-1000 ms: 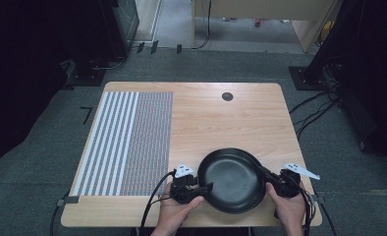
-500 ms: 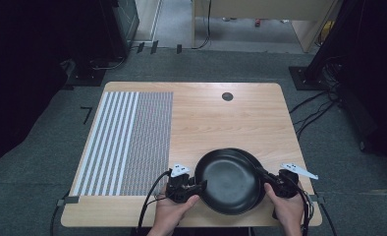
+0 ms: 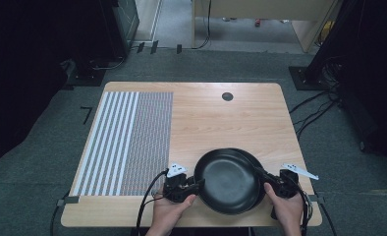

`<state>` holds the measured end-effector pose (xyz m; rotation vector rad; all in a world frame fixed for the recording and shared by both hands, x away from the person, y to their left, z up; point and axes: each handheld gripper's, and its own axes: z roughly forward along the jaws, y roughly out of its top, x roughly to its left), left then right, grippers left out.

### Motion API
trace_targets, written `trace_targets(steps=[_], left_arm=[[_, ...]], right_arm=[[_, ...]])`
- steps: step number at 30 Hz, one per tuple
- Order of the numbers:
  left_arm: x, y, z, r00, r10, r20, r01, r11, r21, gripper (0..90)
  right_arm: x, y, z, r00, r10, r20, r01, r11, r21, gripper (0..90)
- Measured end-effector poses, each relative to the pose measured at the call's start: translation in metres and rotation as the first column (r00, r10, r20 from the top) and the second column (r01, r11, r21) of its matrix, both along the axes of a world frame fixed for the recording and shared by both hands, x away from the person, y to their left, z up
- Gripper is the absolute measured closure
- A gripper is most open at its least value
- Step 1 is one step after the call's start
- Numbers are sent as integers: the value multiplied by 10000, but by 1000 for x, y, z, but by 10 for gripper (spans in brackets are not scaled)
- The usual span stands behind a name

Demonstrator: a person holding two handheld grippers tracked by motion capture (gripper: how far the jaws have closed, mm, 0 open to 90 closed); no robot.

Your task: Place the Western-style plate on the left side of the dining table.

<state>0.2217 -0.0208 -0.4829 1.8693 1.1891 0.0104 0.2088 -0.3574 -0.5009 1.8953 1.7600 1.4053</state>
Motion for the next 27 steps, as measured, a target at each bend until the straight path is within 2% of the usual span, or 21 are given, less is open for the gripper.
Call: trace_targets(steps=[6,10,11,14,16,18,20,22,23,24,26,27], left_arm=[[1,0,-2,10000,3,-15,-3,10000,-51,643],[1,1,-2,10000,11,-64,-12,9999,-151,644],[2,2,-3,9998,44,-180,-49,9996,-293,648],[2,4,-4,9997,52,-250,-64,9989,-475,652],[3,5,-3,9996,81,-258,-94,9987,-509,670],[4,9,-2,9993,164,-347,-191,9967,-787,695],[4,10,-1,9991,221,-350,-248,9964,-805,704],[5,10,-2,9990,219,-391,-251,9962,-829,704],[5,11,-2,9989,204,-430,-241,9959,-868,705],[5,11,-1,9988,185,-450,-224,9957,-895,708],[5,11,0,9987,168,-471,-211,9955,-926,714],[5,11,0,9987,157,-475,-200,9956,-912,715]], right_arm=[[2,2,-7,9996,180,-215,-173,9994,285,777],[3,3,-9,9996,27,-273,-12,9985,551,788],[3,0,-10,9991,-99,-419,141,9949,1003,805],[2,-2,-12,9980,-295,-563,378,9875,1529,819],[1,-3,-11,9982,-360,-475,440,9828,1793,833],[0,-3,-8,9989,-406,-236,446,9769,2088,838],[0,-1,-8,9987,-502,-103,513,9759,2122,837],[-1,0,-8,9980,-611,-159,631,9728,2230,840],[-1,0,-9,9975,-678,-178,700,9691,2365,843],[-1,-1,-9,9967,-756,-283,804,9612,2640,847],[-2,-2,-8,9966,-788,-251,827,9557,2825,846],[-2,-1,-7,9967,-790,-178,809,9583,2740,845]])
